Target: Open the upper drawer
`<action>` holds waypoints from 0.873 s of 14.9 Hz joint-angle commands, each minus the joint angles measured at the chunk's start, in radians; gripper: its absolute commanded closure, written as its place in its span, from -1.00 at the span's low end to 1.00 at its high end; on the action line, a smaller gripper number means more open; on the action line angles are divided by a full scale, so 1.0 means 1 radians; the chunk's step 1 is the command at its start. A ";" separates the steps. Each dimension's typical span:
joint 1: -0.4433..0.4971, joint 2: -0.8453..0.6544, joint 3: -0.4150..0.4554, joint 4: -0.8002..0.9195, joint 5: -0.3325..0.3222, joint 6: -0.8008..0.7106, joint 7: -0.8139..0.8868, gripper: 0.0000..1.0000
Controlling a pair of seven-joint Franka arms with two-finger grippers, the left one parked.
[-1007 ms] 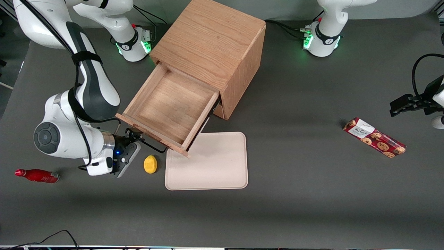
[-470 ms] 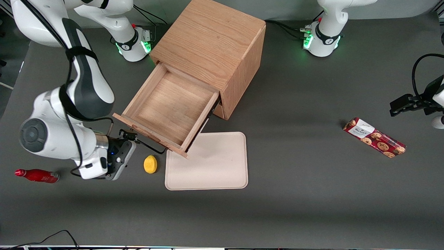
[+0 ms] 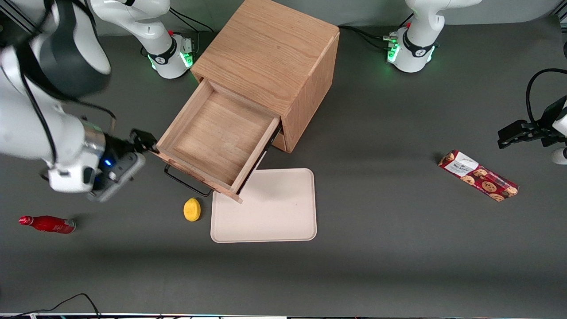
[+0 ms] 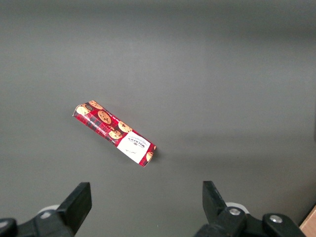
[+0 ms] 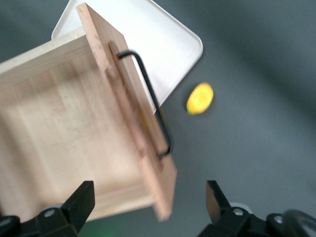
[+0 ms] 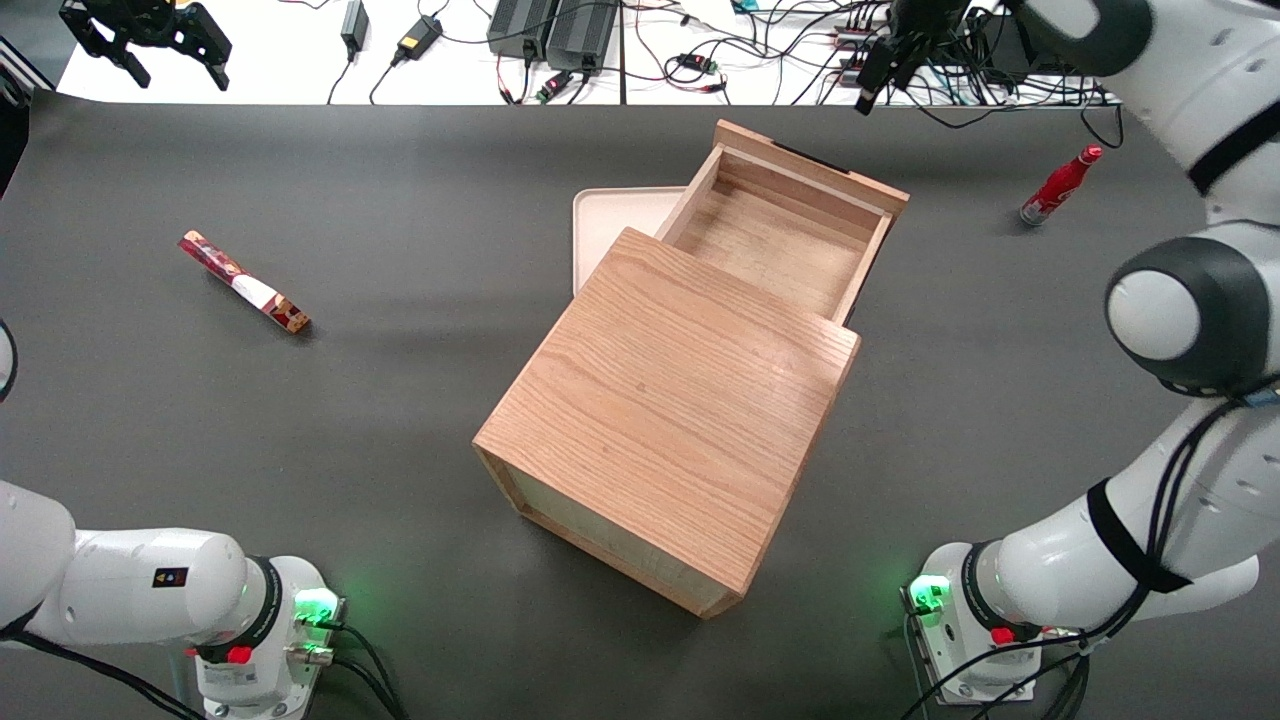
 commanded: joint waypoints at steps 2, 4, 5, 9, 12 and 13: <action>-0.005 -0.273 -0.021 -0.275 -0.068 -0.062 0.165 -1.00; -0.019 -0.443 -0.040 -0.450 -0.071 -0.059 0.204 -1.00; -0.019 -0.517 -0.058 -0.532 -0.076 -0.059 0.204 -1.00; -0.014 -0.520 -0.081 -0.485 -0.133 -0.064 0.184 -1.00; -0.018 -0.475 -0.092 -0.437 -0.134 -0.072 0.169 -1.00; -0.021 -0.492 -0.095 -0.449 -0.118 -0.072 0.182 -1.00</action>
